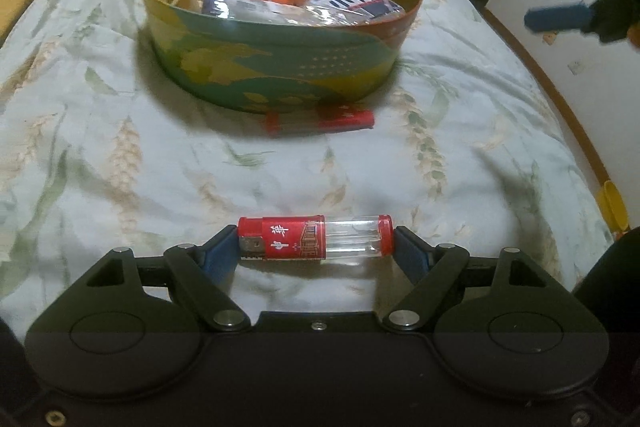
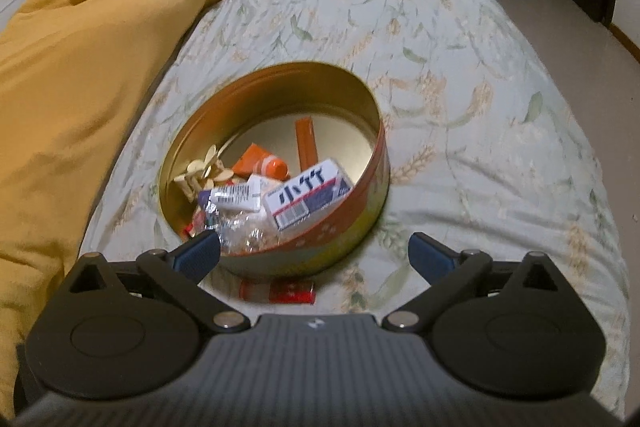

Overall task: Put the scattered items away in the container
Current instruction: 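Close the left gripper on the red-capped clear tube, then carry the tube over the tin with the left gripper while the right gripper grasps the red lighter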

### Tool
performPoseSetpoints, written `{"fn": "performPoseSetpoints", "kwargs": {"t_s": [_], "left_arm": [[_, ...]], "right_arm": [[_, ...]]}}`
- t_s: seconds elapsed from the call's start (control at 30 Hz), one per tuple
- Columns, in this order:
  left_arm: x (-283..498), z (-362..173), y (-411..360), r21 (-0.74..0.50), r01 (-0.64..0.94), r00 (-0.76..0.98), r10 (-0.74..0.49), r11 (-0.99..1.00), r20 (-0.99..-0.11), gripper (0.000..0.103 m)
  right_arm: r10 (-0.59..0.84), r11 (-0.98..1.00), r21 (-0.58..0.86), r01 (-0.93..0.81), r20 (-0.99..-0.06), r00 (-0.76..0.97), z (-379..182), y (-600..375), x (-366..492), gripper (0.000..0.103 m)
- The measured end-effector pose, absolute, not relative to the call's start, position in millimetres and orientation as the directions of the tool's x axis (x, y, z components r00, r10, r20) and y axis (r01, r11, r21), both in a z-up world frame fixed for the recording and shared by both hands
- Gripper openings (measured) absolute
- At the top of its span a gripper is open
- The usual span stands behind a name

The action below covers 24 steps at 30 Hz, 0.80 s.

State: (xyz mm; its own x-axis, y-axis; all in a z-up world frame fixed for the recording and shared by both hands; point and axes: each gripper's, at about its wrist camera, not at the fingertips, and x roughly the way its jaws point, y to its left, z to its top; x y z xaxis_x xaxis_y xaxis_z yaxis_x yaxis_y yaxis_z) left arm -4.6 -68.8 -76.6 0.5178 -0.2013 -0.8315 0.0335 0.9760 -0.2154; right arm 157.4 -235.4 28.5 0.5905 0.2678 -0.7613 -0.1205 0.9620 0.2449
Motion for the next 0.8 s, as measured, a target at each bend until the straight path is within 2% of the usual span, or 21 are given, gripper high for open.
{"fn": "performPoseSetpoints", "kwargs": {"t_s": [0.23, 0.6, 0.8], "left_arm": [[-11.5, -69.2, -46.5, -0.216, 0.012, 0.521, -0.191, 0.976, -0.832, 0.08], [-18.8, -37.5, -8.7, -0.157, -0.011, 0.587, -0.121, 0.987, -0.801, 0.08], [-18.2, -25.1, 11.1, -0.165, -0.048, 0.612, -0.102, 0.985, -0.784, 0.08]], "right_arm": [[0.282, 0.957, 0.272, -0.101, -0.786, 0.55, 7.6, -225.6, 152.6, 0.103], [0.27, 0.963, 0.231, -0.139, -0.816, 0.512, -29.5, -191.5, 146.5, 0.103], [0.255, 0.966, 0.201, -0.161, -0.832, 0.493, -50.2, -171.3, 146.6, 0.103]]}}
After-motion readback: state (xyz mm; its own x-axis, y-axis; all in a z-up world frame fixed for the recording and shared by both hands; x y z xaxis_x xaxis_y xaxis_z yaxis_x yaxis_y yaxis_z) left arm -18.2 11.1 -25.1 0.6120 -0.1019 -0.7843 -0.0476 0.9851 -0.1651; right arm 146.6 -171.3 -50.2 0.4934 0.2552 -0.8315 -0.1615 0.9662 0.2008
